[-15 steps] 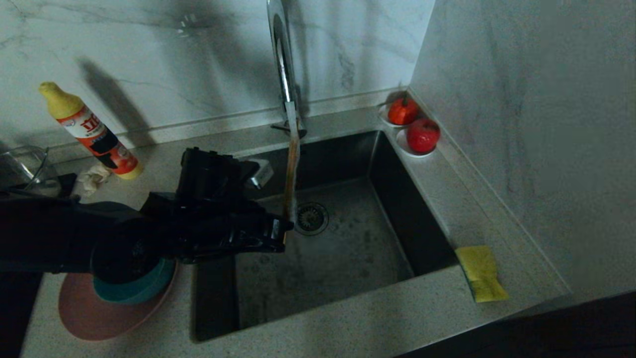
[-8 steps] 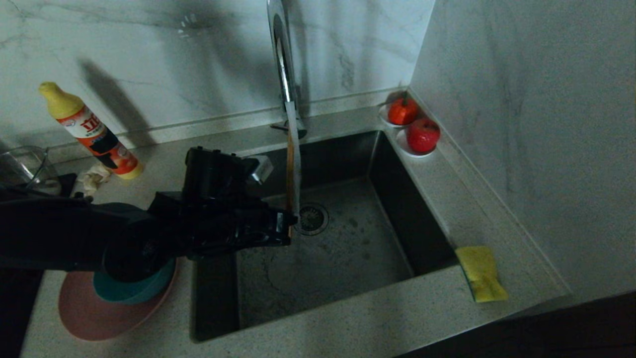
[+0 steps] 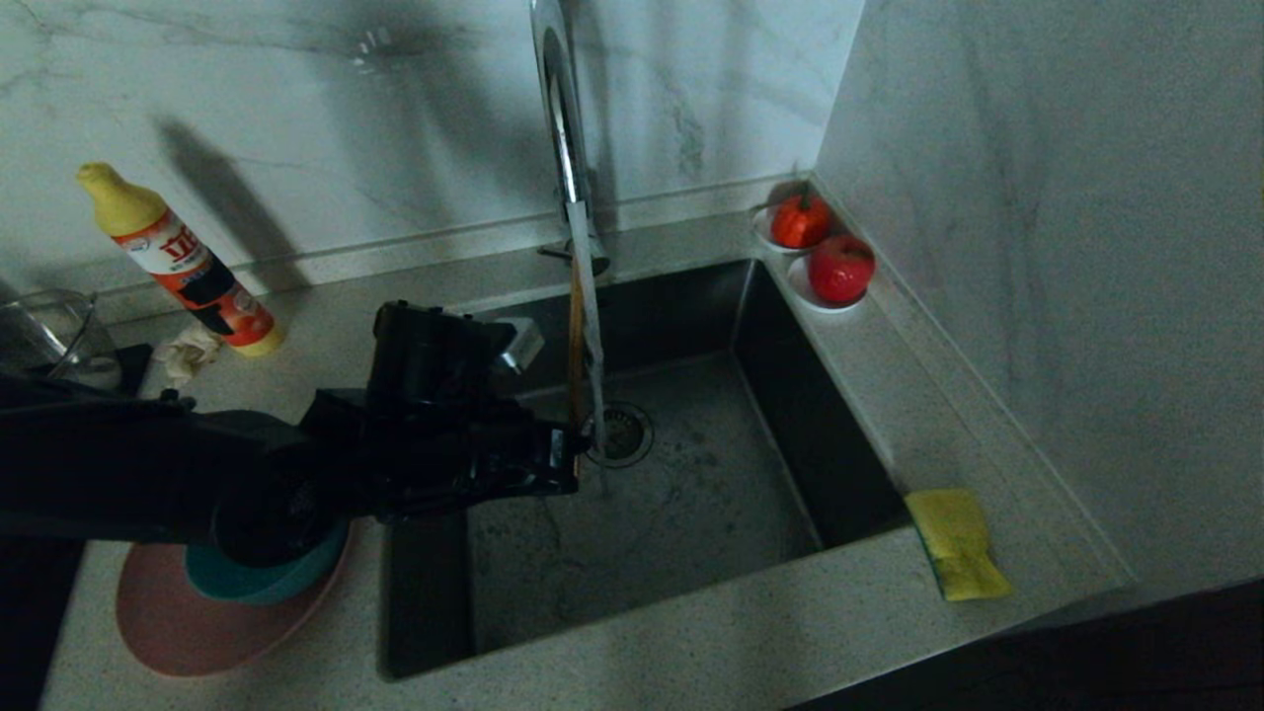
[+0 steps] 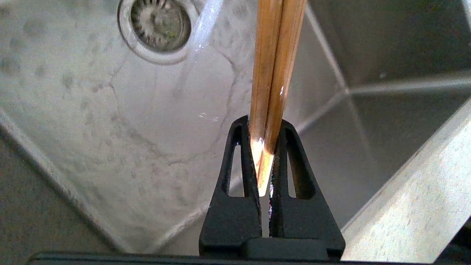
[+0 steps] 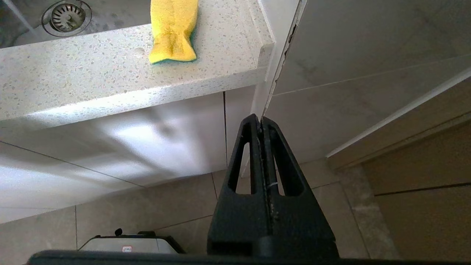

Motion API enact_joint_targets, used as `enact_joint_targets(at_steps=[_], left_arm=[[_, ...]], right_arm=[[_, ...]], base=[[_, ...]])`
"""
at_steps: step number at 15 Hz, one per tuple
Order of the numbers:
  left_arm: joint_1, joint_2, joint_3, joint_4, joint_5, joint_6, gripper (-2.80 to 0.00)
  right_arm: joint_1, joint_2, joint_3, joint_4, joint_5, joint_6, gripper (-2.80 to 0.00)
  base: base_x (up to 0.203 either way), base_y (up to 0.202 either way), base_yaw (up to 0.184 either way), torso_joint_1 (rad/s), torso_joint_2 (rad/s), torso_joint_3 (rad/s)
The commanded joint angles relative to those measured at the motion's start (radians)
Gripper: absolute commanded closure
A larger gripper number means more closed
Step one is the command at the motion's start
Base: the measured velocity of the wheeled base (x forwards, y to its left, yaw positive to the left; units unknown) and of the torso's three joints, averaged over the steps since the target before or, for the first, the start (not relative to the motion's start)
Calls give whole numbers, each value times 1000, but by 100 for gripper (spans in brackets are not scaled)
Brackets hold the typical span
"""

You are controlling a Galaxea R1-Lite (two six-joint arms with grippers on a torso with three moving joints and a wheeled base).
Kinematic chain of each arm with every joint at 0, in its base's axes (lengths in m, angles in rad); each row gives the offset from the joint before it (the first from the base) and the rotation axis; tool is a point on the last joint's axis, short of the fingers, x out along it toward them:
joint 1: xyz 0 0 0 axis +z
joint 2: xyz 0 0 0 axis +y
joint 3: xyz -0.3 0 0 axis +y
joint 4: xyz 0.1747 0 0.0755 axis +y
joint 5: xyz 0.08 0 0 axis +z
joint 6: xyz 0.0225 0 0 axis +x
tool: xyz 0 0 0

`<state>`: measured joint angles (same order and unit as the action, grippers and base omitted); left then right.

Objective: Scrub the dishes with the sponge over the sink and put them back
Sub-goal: Rinse the chopsticks, then place the chopsticks on the glass basin

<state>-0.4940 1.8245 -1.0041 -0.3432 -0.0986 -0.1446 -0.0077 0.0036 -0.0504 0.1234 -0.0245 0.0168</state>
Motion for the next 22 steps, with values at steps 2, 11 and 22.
enact_joint_targets(at_steps=[2, 11, 22], left_arm=[[0, -89, 39, 102, 11, 0, 0], [-1, -341, -50, 759, 5, -152, 0], [12, -395, -195, 1143, -58, -565, 0]], right_arm=[[0, -1, 0, 1, 0, 0, 0], [0, -1, 0, 1, 0, 0, 0], [0, -1, 0, 1, 0, 0, 0]], base=[[0, 0, 0, 0, 0, 0], [0, 0, 0, 0, 0, 0], [0, 0, 0, 0, 0, 0]])
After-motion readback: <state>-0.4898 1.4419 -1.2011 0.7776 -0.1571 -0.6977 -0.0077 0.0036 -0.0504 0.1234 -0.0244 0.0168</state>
